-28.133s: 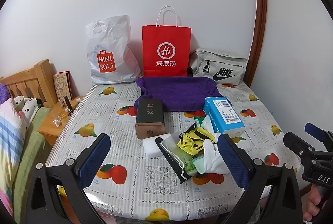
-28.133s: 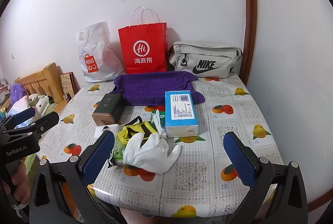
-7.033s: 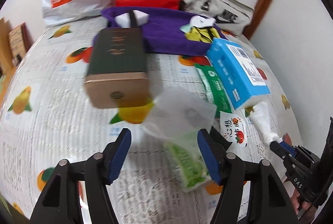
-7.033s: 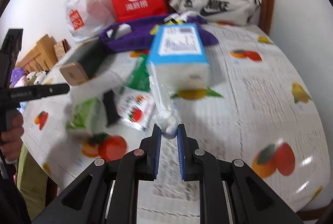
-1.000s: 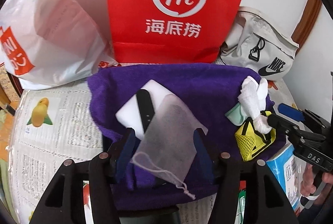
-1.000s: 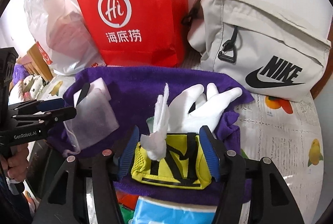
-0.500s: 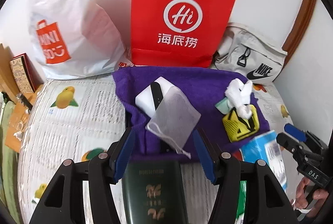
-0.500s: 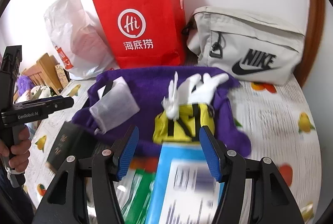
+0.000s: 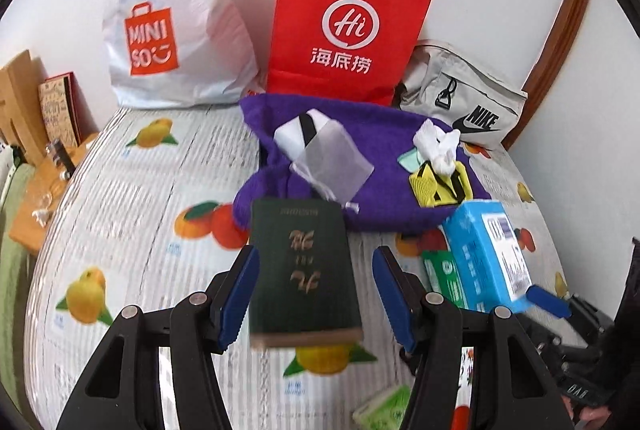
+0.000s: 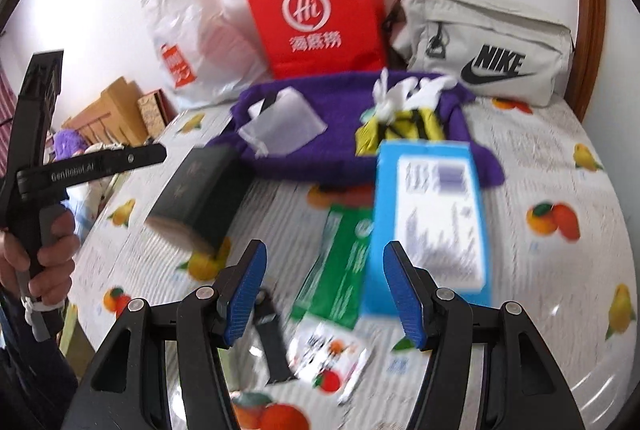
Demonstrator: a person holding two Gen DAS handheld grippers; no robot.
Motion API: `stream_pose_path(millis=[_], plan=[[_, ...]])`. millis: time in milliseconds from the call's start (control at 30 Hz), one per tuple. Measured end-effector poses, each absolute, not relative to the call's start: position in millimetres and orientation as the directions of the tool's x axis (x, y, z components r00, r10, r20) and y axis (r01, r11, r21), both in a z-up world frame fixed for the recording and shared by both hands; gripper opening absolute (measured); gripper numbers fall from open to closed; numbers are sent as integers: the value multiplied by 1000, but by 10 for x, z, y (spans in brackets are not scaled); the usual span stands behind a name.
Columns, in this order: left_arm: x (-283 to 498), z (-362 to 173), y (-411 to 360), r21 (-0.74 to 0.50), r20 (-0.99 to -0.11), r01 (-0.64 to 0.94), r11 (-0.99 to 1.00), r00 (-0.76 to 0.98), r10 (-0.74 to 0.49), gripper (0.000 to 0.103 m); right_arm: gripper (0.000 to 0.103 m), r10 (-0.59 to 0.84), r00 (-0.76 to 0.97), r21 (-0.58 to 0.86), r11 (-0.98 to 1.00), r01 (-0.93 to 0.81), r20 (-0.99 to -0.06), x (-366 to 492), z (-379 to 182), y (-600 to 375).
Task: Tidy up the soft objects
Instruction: 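Move both open tools back over the bed toward the green packets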
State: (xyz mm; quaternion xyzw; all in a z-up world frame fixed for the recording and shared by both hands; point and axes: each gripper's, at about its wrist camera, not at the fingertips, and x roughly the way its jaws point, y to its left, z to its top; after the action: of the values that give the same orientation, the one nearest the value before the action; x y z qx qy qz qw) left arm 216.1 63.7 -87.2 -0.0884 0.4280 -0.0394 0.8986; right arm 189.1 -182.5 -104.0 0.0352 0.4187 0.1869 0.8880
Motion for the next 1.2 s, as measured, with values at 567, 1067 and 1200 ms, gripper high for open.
stream_pose_path(millis=[567, 1067, 1200], plan=[[1836, -1088, 968, -245, -744, -15, 970, 644, -178, 57, 56, 157, 595, 16, 972, -234, -788, 1950, -1689, -1185], [1796, -1214, 1080, -287, -748, -18, 958, 628, -213, 57, 3, 100, 612, -67, 967, -244, -784, 1950, -1845, -1027], [1772, -1237, 1110, -293, -755, -35, 955, 621, -209, 57, 1, 181, 604, 4, 959, -283, -776, 1899, -1806, -1047]])
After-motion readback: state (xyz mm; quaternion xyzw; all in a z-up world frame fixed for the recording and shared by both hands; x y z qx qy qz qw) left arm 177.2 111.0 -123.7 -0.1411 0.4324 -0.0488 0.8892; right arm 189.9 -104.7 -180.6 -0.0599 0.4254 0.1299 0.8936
